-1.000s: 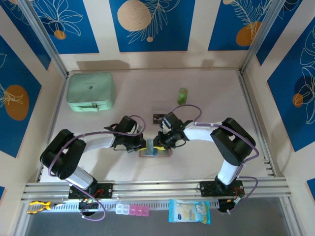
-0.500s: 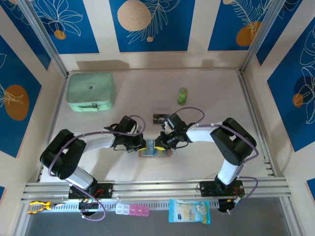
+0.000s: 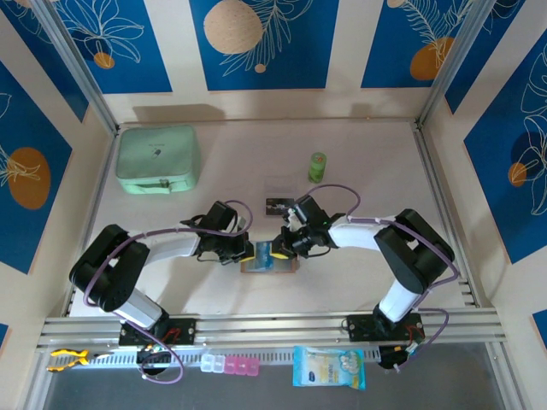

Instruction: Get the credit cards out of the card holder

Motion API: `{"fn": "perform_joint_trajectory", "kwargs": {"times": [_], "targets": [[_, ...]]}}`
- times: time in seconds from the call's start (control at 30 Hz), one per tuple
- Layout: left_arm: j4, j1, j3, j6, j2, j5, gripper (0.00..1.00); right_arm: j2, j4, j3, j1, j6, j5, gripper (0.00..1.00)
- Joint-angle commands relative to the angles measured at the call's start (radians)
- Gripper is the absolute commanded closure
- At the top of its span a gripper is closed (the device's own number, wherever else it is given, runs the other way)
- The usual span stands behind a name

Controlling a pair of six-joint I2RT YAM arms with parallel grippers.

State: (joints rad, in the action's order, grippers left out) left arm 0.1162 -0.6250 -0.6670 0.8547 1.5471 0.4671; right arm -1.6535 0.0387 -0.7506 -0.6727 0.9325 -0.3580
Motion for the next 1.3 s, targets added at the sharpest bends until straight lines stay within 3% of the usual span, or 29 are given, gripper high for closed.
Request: {"fn": "perform_joint_trajectory", "kwargs": {"times": [0.0,0.37,0.97,1.27], "targets": [[0.057,-0.008,-0.002,-0.017,0.016,-0.022,1.00,0.040,0.139,-0.016,0.013,-0.060,0.045,0.91],[0.056,-0.007,-0.002,-0.016,0.018,-0.022,1.00,0.082,0.318,-0.074,0.022,-0.139,0.119,0.92],[0.056,-0.007,-0.011,-0.019,0.023,-0.018,1.00,0.073,0.379,-0.124,0.005,-0.159,0.149,0.91],[0.053,-0.008,-0.014,-0.023,0.029,-0.015,1.00,0.060,0.355,-0.140,-0.016,-0.119,0.143,0.85]]}}
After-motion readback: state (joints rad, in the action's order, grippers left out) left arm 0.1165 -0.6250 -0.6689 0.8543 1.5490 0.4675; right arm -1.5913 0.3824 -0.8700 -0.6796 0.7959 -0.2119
